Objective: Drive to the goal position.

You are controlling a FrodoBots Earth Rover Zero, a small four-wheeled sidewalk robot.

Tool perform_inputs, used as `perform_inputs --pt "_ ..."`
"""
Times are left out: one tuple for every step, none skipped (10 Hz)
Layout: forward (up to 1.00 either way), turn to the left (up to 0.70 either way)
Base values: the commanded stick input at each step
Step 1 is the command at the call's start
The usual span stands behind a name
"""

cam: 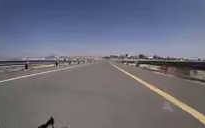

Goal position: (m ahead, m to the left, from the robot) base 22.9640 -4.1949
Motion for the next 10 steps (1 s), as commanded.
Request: perform_inputs --pt "1.0 0.0" --pt "1.0 0.0" --pt "1.0 0.0" --pt "1.0 0.0" --pt "1.0 0.0" --pt "1.0 0.0" --pt "1.0 0.0" --pt "1.0 0.0" --pt "1.0 0.0" --pt "1.0 0.0"
